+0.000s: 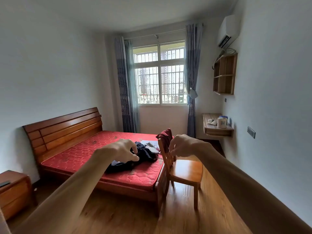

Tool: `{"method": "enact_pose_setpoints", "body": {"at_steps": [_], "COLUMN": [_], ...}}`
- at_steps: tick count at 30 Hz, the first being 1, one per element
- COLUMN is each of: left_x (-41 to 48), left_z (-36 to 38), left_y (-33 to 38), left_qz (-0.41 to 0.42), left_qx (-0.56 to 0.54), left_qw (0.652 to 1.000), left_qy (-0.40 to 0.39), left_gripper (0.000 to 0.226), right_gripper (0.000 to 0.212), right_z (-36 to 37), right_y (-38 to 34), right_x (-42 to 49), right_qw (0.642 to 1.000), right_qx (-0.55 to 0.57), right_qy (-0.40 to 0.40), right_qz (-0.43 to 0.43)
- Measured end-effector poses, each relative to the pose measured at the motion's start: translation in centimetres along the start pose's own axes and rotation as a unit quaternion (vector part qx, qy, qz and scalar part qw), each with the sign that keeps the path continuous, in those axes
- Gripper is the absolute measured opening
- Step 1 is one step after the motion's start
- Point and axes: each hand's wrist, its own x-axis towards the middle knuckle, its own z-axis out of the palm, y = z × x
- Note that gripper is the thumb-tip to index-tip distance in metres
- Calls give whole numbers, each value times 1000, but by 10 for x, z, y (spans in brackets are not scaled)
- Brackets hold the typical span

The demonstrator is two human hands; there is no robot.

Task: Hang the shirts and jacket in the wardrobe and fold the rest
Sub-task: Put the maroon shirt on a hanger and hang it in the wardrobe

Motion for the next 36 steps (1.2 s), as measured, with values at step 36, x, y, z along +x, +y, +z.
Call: {"method": "enact_pose_setpoints", "body": {"at_steps": [36], "left_x": [274], "left_z": [10], "left_y": [64], "left_qz": [-35], "left_qx": [-23], "left_qw": [997], "left_qy": [-63], "left_gripper": [38], "right_gripper": [25], "right_z": [-28], "right_y": [167], "right_x": [225], "right_qw": [999], "right_qx": [-9], "right_qy": [-51], "right_qz": [7]}}
